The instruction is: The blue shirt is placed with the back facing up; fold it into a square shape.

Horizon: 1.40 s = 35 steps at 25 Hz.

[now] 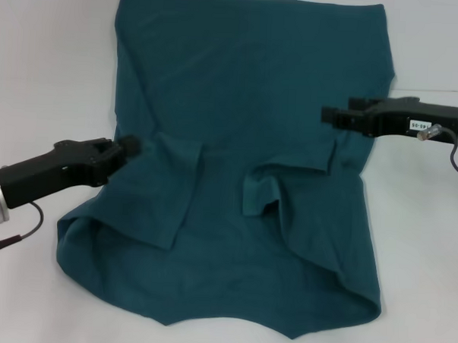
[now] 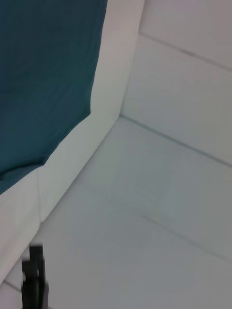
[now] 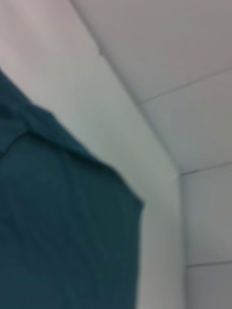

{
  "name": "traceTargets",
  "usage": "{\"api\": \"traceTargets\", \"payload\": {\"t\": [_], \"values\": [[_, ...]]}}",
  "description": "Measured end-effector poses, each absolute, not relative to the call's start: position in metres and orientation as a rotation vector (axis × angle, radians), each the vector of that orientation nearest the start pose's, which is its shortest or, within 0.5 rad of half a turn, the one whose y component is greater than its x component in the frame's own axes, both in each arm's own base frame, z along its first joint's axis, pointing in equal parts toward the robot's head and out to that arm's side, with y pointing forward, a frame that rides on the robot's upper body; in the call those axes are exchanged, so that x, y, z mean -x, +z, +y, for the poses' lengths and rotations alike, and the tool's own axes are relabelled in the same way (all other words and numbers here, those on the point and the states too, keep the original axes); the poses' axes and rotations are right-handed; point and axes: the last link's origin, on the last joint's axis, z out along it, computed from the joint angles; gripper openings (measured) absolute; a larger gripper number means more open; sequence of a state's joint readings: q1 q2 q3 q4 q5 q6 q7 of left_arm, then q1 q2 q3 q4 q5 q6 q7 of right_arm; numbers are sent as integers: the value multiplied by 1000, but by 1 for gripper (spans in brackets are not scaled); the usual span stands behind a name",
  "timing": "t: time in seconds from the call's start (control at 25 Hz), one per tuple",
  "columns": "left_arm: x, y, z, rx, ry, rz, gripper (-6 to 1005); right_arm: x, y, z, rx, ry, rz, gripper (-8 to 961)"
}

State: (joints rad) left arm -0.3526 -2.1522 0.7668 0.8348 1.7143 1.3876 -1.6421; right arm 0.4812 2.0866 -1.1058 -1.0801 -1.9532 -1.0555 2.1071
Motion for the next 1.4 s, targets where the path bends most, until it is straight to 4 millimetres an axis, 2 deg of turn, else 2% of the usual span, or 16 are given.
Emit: {"api": "traceTargets", "payload": {"t": [0.12, 0.24, 0.36, 0.6, 0.8, 1.12, 1.4], "values": [[270, 17, 327, 2348, -925, -954, 76, -218, 13, 412, 2319, 355, 983, 667], [267, 15, 326, 2368, -933, -931, 76, -220, -1, 429, 2307, 111, 887, 651], [266, 16, 327, 2368, -938, -924, 75, -206, -6, 447, 2326, -35, 812, 613], [262, 15, 329, 2374, -944, -894, 75, -159, -5, 469, 2326, -165, 775, 538], [261, 6, 327, 2398, -945, -876, 75, -155, -16, 464, 2339, -183, 864, 527], [265, -1, 324, 2417, -919, -813, 74, -179, -9, 454, 2262, -127, 1130, 530], [267, -5, 324, 2420, -902, -781, 76, -195, -11, 443, 2291, 51, 1297, 557]]}}
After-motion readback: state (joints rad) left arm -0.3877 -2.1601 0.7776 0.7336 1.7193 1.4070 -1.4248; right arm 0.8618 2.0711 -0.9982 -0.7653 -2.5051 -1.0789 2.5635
